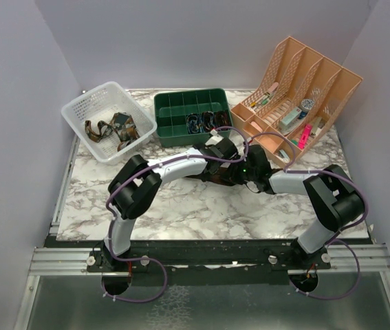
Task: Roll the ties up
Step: Roll the tie at the center of the board.
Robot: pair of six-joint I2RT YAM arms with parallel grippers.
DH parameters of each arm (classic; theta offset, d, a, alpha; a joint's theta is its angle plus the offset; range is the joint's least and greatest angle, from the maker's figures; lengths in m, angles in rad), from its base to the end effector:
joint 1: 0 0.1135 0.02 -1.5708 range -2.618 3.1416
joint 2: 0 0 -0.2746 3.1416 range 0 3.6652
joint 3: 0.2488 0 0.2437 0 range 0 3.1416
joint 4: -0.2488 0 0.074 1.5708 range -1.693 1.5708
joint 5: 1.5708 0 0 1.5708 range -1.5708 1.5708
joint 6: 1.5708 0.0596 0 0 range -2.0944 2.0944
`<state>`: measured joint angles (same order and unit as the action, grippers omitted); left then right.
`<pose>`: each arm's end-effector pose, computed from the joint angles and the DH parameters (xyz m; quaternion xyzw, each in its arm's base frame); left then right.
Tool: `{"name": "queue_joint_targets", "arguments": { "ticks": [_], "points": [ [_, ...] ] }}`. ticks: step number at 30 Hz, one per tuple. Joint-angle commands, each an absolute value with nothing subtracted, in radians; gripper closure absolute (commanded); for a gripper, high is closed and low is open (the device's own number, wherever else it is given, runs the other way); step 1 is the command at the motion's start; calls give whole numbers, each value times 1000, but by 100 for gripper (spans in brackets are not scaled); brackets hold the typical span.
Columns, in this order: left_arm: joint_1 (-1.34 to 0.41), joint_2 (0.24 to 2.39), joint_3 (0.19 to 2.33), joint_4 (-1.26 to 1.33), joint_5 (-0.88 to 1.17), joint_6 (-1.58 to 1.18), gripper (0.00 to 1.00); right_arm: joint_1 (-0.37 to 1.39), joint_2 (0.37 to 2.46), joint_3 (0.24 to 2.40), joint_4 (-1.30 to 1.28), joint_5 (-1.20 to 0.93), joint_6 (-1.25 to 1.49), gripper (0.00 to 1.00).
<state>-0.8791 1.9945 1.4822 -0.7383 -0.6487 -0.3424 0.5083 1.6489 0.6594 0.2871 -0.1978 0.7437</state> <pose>0.2870 -0.2901 0.1850 0.1991 0.9157 0.1711 0.3042 0.2759 0.1671 0.1373 0.0648 0.9014 0.3179 0.2868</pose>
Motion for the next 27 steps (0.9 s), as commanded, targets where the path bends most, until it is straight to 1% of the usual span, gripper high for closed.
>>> {"name": "queue_joint_targets", "arguments": {
  "ticks": [1, 3, 5, 8, 12, 14, 21, 27],
  "points": [
    [-884, 2023, 1498, -731, -533, -420, 70, 504, 1642, 638, 267, -202, 750, 75],
    [-884, 2018, 1497, -710, -505, -420, 66, 504, 1641, 637, 266, -201, 750, 75],
    [-884, 2011, 1500, -694, -483, -425, 56, 504, 1640, 638, 264, -198, 750, 75],
    [-883, 2000, 1502, -677, -459, -432, 47, 504, 1635, 636, 262, -195, 750, 75],
    [-879, 1971, 1501, -652, -424, -445, 43, 504, 1632, 638, 258, -194, 748, 75],
    [-873, 1946, 1499, -637, -406, -453, 38, 503, 1631, 640, 257, -195, 749, 75],
    [-852, 1834, 1485, -589, -381, -460, 30, 502, 1627, 651, 251, -201, 745, 74],
    [-817, 1736, 1420, -553, -367, -460, 28, 502, 1626, 666, 247, -220, 741, 74]
  ]
}}
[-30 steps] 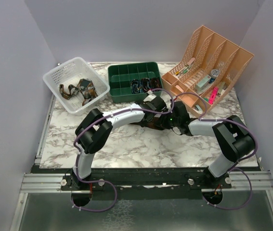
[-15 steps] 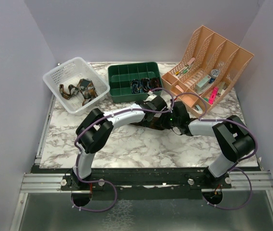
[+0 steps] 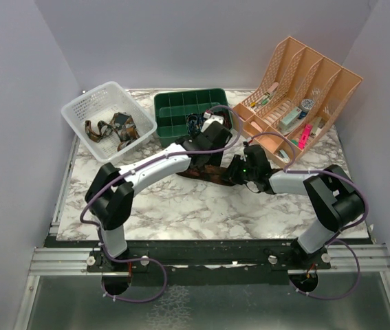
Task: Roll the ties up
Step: Roll the tie at the center of the board.
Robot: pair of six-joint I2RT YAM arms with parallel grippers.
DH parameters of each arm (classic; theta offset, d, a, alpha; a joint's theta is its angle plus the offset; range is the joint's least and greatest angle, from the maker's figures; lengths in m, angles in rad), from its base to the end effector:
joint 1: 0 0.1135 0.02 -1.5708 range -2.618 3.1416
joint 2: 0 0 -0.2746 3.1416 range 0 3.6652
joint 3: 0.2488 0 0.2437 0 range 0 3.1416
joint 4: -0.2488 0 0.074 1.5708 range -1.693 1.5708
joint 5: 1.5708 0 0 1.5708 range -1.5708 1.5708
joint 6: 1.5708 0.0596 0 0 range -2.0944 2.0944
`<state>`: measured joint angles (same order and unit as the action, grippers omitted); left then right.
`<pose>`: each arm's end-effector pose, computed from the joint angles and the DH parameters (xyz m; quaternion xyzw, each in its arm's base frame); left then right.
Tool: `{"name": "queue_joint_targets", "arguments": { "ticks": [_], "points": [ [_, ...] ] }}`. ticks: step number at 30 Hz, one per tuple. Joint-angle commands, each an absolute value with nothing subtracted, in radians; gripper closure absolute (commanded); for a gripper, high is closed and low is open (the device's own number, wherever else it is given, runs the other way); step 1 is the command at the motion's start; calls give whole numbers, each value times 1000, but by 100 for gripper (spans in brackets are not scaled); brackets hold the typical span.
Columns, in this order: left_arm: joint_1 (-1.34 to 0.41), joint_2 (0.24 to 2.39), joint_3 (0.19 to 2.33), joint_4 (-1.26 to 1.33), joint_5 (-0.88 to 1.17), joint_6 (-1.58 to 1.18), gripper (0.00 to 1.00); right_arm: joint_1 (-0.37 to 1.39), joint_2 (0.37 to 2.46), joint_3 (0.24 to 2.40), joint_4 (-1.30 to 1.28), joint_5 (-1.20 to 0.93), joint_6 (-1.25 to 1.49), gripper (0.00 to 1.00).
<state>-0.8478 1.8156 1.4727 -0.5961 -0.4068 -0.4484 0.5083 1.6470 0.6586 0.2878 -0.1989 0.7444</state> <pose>0.2858 -0.2882 0.2531 0.1232 0.9249 -0.0306 0.3585 0.2757 0.1671 0.1377 0.0647 0.9010 0.3188 0.2870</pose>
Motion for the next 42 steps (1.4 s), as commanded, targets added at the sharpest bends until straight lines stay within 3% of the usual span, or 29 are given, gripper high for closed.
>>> {"name": "queue_joint_targets", "arguments": {
  "ticks": [1, 5, 11, 18, 26, 42],
  "points": [
    [-800, 1716, 1397, -546, -357, -460, 28, 502, 1624, 672, 245, -224, 739, 74],
    [-694, 1625, 1262, -486, -275, -437, 27, 502, 1608, 695, 248, -270, 718, 69],
    [-514, 1485, 1037, -283, 4, -349, 21, 503, 1571, 760, 234, -347, 663, 63],
    [-355, 1469, 918, -117, 215, -367, 19, 524, 1565, 825, 249, -415, 641, 60],
    [-321, 1527, 906, -89, 307, -322, 19, 602, 1640, 919, 221, -428, 618, 69],
    [-273, 1534, 796, 100, 469, -292, 19, 624, 1803, 1041, 124, -469, 600, 70]
  ]
}}
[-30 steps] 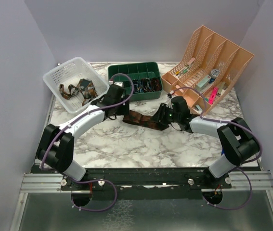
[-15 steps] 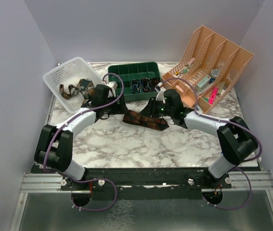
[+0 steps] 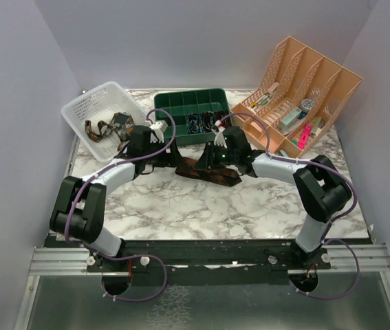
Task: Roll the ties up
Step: Roll the tie at the center of the board.
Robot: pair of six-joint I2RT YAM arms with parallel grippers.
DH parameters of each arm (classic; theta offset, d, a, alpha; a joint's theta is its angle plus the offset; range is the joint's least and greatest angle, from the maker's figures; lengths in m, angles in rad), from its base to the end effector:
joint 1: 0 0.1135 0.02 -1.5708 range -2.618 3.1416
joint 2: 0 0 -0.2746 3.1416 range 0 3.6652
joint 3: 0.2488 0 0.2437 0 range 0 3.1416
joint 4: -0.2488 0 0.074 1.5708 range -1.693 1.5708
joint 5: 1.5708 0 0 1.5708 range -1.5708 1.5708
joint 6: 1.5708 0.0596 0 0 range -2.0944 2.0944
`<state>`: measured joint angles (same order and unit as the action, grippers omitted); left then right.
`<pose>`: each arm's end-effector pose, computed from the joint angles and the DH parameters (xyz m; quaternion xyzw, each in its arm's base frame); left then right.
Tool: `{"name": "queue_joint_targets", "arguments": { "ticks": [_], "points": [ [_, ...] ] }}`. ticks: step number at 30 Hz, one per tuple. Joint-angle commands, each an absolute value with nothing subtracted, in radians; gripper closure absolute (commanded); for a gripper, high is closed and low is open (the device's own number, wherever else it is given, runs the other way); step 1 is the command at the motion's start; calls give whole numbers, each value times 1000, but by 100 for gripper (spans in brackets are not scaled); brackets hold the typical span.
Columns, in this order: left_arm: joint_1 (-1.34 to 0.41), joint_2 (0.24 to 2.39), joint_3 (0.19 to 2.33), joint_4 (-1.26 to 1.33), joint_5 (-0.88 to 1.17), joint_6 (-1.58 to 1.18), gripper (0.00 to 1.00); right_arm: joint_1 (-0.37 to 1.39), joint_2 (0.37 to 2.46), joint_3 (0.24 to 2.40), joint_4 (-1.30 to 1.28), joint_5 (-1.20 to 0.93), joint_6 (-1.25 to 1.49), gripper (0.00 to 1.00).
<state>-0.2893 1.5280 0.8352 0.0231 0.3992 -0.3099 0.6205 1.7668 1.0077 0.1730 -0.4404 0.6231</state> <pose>0.3091 -0.1162 0.2031 0.0773 0.8832 -0.2965 0.3551 0.3047 0.2490 0.1931 -0.1021 0.8601 0.4252 0.2628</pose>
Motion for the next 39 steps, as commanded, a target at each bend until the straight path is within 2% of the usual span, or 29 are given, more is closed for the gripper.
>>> {"name": "queue_joint_targets", "arguments": {
  "ticks": [1, 11, 32, 39],
  "points": [
    [-271, 1534, 792, 106, 475, -293, 19, 624, 1808, 1043, 118, -463, 600, 70],
    [-265, 1559, 748, 187, 574, -291, 19, 623, 1812, 1051, 61, -299, 557, 69],
    [-265, 1663, 789, 275, 661, -250, 19, 621, 1875, 1066, 72, -321, 566, 69],
    [-239, 1723, 847, 282, 773, -230, 20, 615, 1881, 1065, 70, -325, 566, 69]
  ]
}}
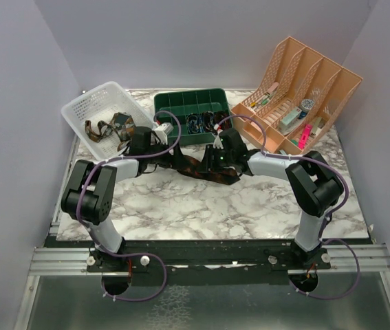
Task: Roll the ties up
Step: Roll the tie at the center of the board.
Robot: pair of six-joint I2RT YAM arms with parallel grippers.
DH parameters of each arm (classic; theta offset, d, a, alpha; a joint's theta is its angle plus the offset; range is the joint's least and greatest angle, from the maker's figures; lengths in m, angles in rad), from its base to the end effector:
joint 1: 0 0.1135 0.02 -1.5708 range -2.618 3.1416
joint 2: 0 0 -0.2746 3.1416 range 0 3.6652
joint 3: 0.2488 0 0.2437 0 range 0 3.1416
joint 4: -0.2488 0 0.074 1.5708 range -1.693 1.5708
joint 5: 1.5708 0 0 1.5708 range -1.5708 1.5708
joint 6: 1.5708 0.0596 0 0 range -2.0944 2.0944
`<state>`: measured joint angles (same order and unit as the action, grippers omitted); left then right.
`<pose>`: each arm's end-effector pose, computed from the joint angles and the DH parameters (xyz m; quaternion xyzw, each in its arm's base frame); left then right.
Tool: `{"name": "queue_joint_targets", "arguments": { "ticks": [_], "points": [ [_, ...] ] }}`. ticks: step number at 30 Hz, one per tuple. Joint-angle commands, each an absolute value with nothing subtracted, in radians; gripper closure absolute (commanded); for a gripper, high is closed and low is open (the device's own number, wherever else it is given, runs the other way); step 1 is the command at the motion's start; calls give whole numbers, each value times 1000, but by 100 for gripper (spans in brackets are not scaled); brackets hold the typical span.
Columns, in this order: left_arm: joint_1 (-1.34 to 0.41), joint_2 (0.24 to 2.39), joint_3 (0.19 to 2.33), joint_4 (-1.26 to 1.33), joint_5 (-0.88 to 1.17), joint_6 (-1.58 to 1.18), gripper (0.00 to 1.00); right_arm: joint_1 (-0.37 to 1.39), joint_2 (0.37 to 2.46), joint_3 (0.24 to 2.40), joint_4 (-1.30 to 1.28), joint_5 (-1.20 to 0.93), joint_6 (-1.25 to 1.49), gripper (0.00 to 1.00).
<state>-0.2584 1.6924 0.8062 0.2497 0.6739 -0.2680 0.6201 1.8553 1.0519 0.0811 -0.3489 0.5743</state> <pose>0.3251 -0.1244 0.1694 0.1448 0.8434 -0.3956 0.3336 0.3151 0.2501 0.1628 -0.0920 0.8956 0.3588 0.2463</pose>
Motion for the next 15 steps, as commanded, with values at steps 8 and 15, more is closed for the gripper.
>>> {"name": "queue_joint_targets", "arguments": {
  "ticks": [8, 15],
  "points": [
    [-229, 1782, 884, 217, 860, -184, 22, 606, 1887, 1071, 75, -342, 570, 68],
    [-233, 1810, 886, 245, 867, -241, 27, 599, 1893, 1074, 67, -341, 567, 67]
  ]
}}
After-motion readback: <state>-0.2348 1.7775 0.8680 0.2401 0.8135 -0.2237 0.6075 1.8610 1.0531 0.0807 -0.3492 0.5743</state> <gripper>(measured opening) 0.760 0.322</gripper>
